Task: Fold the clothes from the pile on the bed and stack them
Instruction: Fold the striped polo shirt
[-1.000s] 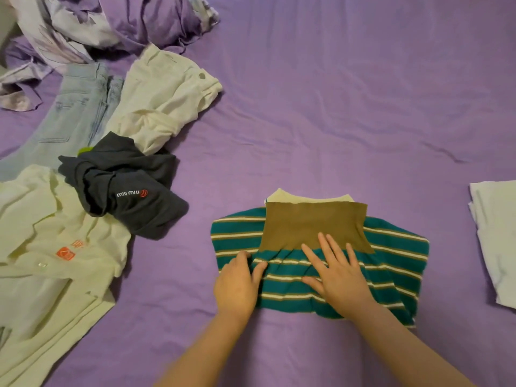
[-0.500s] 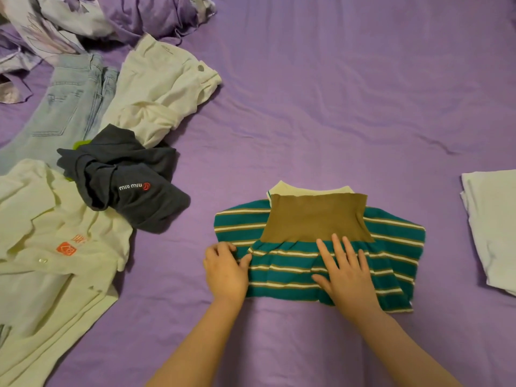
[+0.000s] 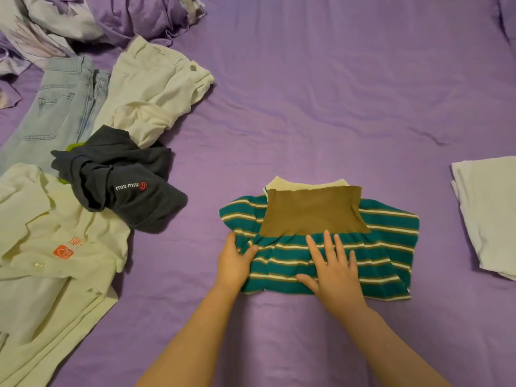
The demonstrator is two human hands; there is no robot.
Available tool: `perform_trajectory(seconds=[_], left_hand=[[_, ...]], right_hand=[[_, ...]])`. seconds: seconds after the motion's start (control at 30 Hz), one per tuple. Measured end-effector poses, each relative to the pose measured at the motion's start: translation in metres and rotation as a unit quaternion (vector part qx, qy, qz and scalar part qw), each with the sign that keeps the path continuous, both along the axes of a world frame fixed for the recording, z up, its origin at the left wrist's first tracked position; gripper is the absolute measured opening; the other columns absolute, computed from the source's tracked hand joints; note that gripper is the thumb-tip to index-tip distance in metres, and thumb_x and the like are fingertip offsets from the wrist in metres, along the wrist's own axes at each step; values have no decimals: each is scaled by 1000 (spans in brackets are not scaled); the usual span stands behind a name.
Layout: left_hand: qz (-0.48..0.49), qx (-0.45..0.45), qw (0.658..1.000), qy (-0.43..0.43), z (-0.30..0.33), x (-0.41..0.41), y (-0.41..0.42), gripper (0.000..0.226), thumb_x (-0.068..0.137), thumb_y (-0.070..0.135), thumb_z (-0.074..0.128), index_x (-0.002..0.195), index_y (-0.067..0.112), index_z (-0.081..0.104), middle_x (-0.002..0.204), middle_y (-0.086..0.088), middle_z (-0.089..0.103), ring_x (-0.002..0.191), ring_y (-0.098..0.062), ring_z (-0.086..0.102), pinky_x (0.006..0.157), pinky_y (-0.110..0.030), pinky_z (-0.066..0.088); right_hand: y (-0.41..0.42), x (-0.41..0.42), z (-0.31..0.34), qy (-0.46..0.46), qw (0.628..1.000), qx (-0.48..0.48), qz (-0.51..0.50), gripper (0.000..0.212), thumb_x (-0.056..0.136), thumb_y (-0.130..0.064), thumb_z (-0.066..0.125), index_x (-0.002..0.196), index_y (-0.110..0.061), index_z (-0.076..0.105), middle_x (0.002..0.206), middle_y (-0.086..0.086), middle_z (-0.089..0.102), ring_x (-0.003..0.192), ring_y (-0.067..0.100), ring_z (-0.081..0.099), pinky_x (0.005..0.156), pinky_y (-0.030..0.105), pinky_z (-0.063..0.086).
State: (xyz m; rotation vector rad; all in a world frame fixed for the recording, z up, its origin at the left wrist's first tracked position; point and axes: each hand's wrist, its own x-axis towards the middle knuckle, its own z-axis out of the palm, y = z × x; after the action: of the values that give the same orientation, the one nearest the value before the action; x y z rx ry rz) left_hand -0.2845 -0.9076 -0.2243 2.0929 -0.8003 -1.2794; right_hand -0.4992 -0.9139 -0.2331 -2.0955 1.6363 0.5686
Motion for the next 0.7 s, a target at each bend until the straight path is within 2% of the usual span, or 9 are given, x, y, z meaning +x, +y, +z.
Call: perform_trajectory(seconds=[0.1,0.17,0.27,0.37,0.43,0.5,0.57,0.63,0.7], left_hand=[[-21,-26,999,-26,3,30,-3,31,89,8,63,119,11,55,108,-2,65,96,-18,60,85,-30,46],[-27,-33,998,-35,5,47,-4,27,91,10,61,117,10,57,105,-3,65,96,-20,61,86,-33,47],[-42,-30,998,-31,8,54,-2,25,92,14,60,117,11,57,106,-3,66,98,-21,61,87,-35,48],[-18,-32,999,30,11,47,1,29,92,10,60,120,15,55,110,-3,67,100,-20,64,91,-37,50],[8,-40,997,70,15,40,2,31,92,5,59,121,14,54,109,-5,67,93,-11,66,84,-26,53],[22,-54,994,97,23,32,0,34,91,0,57,123,10,53,108,-2,67,87,-1,65,76,-15,52],[18,-67,990,126,35,19,-2,43,92,-2,55,133,8,48,119,-6,63,102,-11,63,89,-23,52],[2,-75,984,161,47,3,-4,51,92,-3,55,138,13,43,128,-5,59,114,-17,59,99,-32,48],[-18,-66,977,200,58,-17,-5,55,91,-1,57,138,21,40,125,5,59,110,-4,60,94,-22,49]], right_hand=[[-1,-12,10,22,999,-9,22,80,84,-75,25,149,-33,4,159,15,12,146,37,13,111,60,24],[-3,-13,21,9,1000,-7,18,94,78,-79,-4,148,-25,30,153,18,30,139,41,30,104,61,33],[-2,-4,18,17,999,10,26,104,60,-78,-33,149,-35,-3,160,11,-1,147,35,1,115,56,13],[-3,14,10,9,1000,6,19,73,85,-71,-5,150,-38,-5,161,10,-6,148,32,-5,115,57,11],[-6,20,7,30,998,51,24,69,93,-67,19,150,-40,-8,160,9,-16,146,30,-15,116,57,5],[-14,26,17,19,998,52,0,65,94,-62,32,151,-38,11,161,9,-9,147,29,-12,116,54,6],[-24,37,35,-81,994,8,-71,54,95,-53,42,145,-32,36,160,7,9,147,26,4,117,46,15],[-37,49,56,-292,924,52,-241,45,94,-43,53,136,-26,48,149,5,39,138,20,35,107,34,35],[-47,60,74,-471,767,174,-400,49,91,-41,59,136,-29,42,125,-7,59,112,6,57,86,26,49]])
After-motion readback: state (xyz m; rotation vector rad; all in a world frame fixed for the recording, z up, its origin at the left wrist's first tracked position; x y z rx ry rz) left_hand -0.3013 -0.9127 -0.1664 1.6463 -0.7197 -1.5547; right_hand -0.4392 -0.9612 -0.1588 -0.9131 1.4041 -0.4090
